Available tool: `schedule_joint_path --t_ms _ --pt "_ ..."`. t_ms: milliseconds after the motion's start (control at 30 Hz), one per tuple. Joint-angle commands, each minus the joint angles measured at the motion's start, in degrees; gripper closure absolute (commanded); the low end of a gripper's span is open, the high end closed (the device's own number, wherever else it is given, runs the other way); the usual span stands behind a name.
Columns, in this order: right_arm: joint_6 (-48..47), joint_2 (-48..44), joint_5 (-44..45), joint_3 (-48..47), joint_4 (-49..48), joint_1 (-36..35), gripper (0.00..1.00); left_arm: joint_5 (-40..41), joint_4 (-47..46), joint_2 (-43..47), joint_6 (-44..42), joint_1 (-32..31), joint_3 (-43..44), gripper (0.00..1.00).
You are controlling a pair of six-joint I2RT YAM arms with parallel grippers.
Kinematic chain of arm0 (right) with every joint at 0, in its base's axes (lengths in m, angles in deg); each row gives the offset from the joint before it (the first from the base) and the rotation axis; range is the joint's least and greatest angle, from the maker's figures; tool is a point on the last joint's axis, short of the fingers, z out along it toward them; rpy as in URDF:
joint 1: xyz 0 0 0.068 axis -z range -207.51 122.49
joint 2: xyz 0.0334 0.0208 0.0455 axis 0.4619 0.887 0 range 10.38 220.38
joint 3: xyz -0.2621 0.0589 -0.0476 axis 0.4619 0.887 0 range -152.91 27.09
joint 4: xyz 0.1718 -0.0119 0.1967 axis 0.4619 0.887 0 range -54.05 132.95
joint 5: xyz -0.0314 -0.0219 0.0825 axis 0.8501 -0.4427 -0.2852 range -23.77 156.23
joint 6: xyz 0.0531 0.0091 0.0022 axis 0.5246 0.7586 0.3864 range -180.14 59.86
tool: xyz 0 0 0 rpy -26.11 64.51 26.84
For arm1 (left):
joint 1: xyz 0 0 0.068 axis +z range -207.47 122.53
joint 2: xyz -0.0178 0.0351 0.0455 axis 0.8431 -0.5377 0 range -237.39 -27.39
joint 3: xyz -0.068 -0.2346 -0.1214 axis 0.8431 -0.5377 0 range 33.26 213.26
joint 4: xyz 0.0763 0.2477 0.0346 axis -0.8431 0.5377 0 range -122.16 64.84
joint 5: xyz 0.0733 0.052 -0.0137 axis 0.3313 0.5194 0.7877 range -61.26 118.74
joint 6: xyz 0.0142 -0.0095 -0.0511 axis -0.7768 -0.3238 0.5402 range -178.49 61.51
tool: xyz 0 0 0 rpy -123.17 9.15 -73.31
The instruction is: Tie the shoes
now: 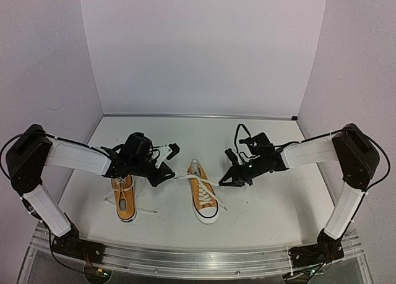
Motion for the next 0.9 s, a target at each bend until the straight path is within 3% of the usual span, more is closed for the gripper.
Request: schedule_joint_path --t_ms 0,100,400,867 --pt "0.01 0.39 -0.16 -0.82 0.63 -0.50 1.00 0.49 0.60 -0.09 -2.07 -0.33 2.51 0.72" --pt "-0.08 0.66 -0.53 -1.10 0.62 -0.53 1.00 0.77 2.12 -0.56 -3.03 -0.52 3.95 0.63" --pt "-0.17 1.31 -0.95 -1.74 0.60 -0.54 1.00 -1.76 4.64 3.65 -11.22 -0.54 5.20 0.54" --pt "-0.09 1.83 -1.34 -2.56 0.53 -0.50 1.00 -5.09 16.97 -5.83 -22.34 -1.57 19.10 0.57"
